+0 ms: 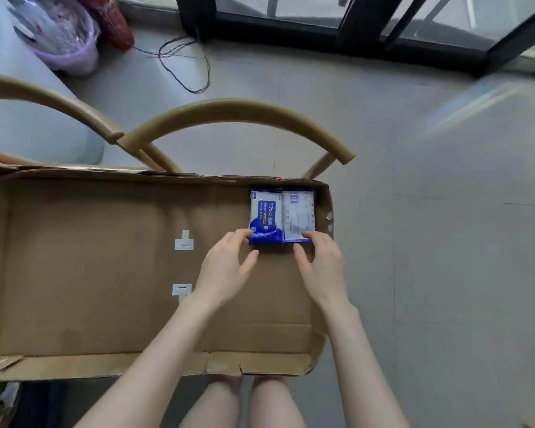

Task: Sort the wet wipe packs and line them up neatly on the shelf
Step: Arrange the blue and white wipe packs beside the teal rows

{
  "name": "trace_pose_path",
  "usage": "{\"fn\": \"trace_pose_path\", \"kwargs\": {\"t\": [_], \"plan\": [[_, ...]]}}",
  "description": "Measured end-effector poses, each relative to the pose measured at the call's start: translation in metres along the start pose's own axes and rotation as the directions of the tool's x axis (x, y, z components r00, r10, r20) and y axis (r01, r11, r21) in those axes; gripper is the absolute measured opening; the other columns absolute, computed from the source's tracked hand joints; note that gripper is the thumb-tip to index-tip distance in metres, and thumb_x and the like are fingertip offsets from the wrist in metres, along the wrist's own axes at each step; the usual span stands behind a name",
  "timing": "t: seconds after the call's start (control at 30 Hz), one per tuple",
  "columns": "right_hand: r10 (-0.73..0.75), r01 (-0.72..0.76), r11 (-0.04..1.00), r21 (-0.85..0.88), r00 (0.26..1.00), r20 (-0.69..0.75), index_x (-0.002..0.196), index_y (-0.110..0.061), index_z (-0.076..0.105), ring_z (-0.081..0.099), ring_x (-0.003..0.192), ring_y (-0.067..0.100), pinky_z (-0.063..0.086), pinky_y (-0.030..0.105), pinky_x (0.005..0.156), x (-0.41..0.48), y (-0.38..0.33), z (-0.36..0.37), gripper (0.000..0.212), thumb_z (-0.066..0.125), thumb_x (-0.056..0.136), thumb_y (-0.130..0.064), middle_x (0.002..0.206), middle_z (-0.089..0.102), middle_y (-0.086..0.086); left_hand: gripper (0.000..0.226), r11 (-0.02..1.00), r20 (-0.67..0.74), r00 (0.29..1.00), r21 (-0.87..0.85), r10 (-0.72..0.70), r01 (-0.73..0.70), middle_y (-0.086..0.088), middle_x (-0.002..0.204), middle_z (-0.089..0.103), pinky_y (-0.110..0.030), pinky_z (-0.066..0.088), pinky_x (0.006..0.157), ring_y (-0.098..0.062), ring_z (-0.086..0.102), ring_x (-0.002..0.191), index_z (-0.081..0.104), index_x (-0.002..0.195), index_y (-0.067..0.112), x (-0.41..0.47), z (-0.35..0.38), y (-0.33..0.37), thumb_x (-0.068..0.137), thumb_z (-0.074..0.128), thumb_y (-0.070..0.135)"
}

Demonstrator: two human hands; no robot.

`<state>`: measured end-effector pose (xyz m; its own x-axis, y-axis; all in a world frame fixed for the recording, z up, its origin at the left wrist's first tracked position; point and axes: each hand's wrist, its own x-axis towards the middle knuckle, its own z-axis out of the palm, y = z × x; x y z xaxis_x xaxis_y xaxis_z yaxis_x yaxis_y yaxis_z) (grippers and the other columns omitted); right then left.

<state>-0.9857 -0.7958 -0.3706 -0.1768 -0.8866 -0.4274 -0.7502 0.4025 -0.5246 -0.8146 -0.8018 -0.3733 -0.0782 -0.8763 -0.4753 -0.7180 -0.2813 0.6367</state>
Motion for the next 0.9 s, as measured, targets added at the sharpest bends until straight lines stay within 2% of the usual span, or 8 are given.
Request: {"fn": "trace_pose_path", "kwargs": {"t": [0.17,0.3,0.47,0.57,0.67,0.8,0.83,0.9], "plan": [[0.1,-0.101,0.992,0.076,0.995,0.02,0.127,-0.012,0.054,0.049,0.116,0.018,0.044,0.027,0.092,0.06,0.032,0.04,0.037,0.058,0.093,-0.027,0.129,0.054,0.005,0.035,0.988,-0.024,0.994,-0.113,-0.108,0.105,0.001,0.113,0.06,-0.029,0.045,0.088,-0.014,0.057,0.103,0.054,0.124,0.016,0.063,0.049,-0.028,0.091,0.06,0.022],[0.124,-0.122,0.99,0.07,0.992,-0.013,0.133,-0.012,0.048,0.04,0.127,0.021,0.04,0.036,0.103,0.095,0.055,0.07,0.046,0.06,0.092,-0.03,0.139,0.045,0.006,0.042,0.952,-0.074,0.969,-0.217,-0.236,0.215,0.003,0.122,0.053,-0.004,0.037,0.074,-0.005,0.05,0.107,0.048,0.129,0.012,0.102,0.082,-0.043,0.091,0.061,0.022],[0.184,-0.183,0.982,0.036,0.982,-0.046,0.147,-0.016,0.027,0.028,0.138,0.019,0.031,0.035,0.111,0.123,0.071,0.097,0.067,0.058,0.091,-0.038,0.153,0.03,0.005,0.061,0.892,-0.095,0.923,-0.309,-0.374,0.33,-0.002,0.13,0.049,-0.019,0.042,0.082,-0.01,0.051,0.116,0.042,0.135,0.013,0.137,0.112,-0.06,0.084,0.069,0.033],[0.197,-0.196,0.98,0.026,0.976,-0.095,0.146,-0.013,0.027,0.03,0.136,0.021,0.03,0.032,0.108,0.131,0.075,0.104,0.069,0.06,0.09,-0.034,0.151,0.032,0.006,0.059,0.884,-0.111,0.908,-0.303,-0.403,0.355,-0.001,0.123,0.052,-0.018,0.047,0.076,-0.01,0.055,0.108,0.048,0.129,0.015,0.146,0.124,-0.064,0.08,0.072,0.037],[0.209,-0.208,0.978,0.015,0.971,-0.12,0.146,-0.012,0.026,0.031,0.133,0.021,0.031,0.03,0.106,0.135,0.079,0.109,0.071,0.064,0.089,-0.032,0.147,0.035,0.008,0.054,0.892,-0.168,0.899,-0.288,-0.404,0.348,0.001,0.116,0.053,-0.026,0.05,0.081,-0.01,0.057,0.102,0.051,0.123,0.015,0.148,0.129,-0.065,0.079,0.074,0.037],[0.175,-0.18,0.984,0.0,0.959,-0.224,0.143,-0.008,0.031,0.035,0.126,0.026,0.034,0.036,0.104,0.136,0.083,0.114,0.077,0.073,0.082,-0.029,0.137,0.04,0.014,0.046,0.902,-0.233,0.885,-0.265,-0.403,0.341,0.003,0.11,0.053,-0.025,0.049,0.078,-0.009,0.056,0.096,0.055,0.115,0.015,0.148,0.131,-0.062,0.078,0.075,0.035],[0.18,-0.181,0.983,0.018,0.956,-0.232,0.143,-0.007,0.032,0.035,0.125,0.026,0.033,0.034,0.104,0.137,0.083,0.114,0.079,0.075,0.08,-0.029,0.135,0.04,0.015,0.044,0.903,-0.247,0.881,-0.263,-0.404,0.34,0.004,0.108,0.053,-0.023,0.048,0.075,-0.008,0.056,0.094,0.056,0.111,0.014,0.148,0.13,-0.061,0.078,0.076,0.035],[0.201,-0.188,0.979,0.084,0.957,-0.21,0.143,-0.006,0.031,0.037,0.122,0.019,0.029,0.016,0.098,0.137,0.082,0.111,0.081,0.077,0.079,-0.025,0.132,0.038,0.014,0.038,0.887,-0.235,0.874,-0.301,-0.426,0.351,0.006,0.102,0.056,-0.018,0.048,0.067,-0.006,0.058,0.088,0.054,0.103,0.015,0.147,0.127,-0.057,0.078,0.077,0.032]]}}
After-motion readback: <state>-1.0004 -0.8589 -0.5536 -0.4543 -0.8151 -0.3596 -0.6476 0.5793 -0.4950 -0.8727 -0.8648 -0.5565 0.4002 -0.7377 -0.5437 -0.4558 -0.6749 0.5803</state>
